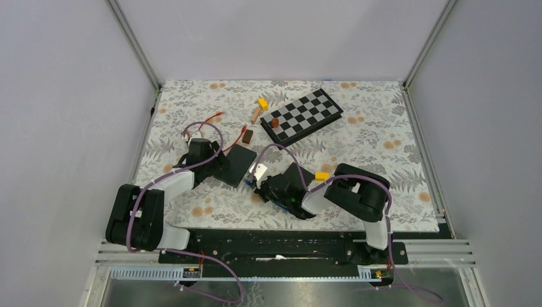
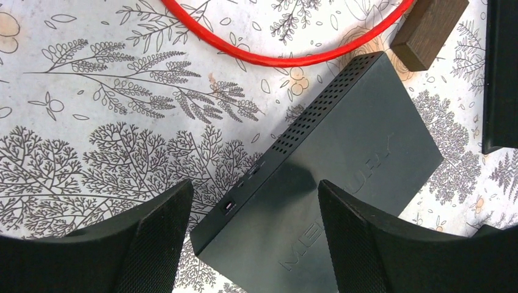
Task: Insert the plug into the switch port
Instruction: Insert the connector into the switch port.
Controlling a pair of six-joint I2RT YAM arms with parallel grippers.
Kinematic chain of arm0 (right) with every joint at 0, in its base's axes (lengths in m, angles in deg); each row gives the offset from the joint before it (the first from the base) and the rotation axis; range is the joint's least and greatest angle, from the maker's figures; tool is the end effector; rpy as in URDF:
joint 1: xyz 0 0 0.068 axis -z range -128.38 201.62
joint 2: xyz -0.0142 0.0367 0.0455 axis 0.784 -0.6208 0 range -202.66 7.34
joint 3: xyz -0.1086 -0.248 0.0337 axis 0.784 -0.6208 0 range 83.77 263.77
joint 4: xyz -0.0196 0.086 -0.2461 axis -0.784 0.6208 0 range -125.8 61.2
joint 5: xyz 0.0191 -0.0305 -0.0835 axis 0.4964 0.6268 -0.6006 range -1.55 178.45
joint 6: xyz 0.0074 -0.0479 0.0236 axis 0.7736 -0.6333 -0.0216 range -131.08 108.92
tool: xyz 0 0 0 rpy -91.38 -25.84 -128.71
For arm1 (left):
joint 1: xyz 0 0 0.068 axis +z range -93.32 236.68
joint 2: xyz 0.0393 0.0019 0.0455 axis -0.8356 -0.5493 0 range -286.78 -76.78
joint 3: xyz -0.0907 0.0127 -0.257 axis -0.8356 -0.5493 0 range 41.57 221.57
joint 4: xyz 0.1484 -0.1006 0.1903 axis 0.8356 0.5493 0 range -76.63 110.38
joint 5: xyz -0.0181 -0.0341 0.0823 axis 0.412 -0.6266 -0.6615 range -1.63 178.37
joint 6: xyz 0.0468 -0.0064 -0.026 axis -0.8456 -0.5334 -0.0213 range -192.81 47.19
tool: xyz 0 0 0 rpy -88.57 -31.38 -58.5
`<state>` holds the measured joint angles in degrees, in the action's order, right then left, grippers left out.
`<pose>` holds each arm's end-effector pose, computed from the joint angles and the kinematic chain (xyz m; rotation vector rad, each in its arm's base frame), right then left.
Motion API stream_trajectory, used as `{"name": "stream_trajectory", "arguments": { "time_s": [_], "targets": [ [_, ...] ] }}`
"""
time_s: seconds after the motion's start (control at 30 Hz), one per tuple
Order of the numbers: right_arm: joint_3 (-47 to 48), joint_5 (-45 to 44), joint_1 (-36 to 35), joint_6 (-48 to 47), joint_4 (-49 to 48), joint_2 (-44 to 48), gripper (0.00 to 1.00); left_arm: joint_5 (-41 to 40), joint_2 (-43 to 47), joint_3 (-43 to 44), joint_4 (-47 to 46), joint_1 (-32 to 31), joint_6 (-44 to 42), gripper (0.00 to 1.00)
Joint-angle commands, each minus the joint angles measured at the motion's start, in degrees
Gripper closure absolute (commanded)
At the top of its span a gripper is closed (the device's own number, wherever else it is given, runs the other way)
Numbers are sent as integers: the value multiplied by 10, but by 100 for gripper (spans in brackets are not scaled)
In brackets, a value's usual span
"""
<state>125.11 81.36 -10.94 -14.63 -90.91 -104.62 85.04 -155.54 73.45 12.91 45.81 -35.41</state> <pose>0.1707 0.3191 0.1179 -0.9518 1.6246 0.6029 0.2512 -0.0462 0.1553 -0.5790 2.3340 -0.3292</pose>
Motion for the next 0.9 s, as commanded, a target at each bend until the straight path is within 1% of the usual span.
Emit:
{"name": "stream_trajectory", "arguments": {
  "time_s": [0.0, 0.27, 0.57, 0.73, 0.87],
  "targets": [
    [30, -39, 2, -24, -17, -11, 100, 7, -6, -4, -35, -3, -13, 23],
    [52, -12, 2, -29, -7, -20, 100, 30, -14, -17, -53, -4, -7, 24],
    [48, 19, 2, -20, 1, -15, 100, 63, -31, -17, -67, -5, -9, 25],
    [51, 17, 2, -18, -3, -17, 100, 64, -42, -14, -70, -8, -7, 26],
    [60, -4, 2, -34, 2, -17, 100, 64, -50, -11, -71, -9, -7, 26]
  ]
}}
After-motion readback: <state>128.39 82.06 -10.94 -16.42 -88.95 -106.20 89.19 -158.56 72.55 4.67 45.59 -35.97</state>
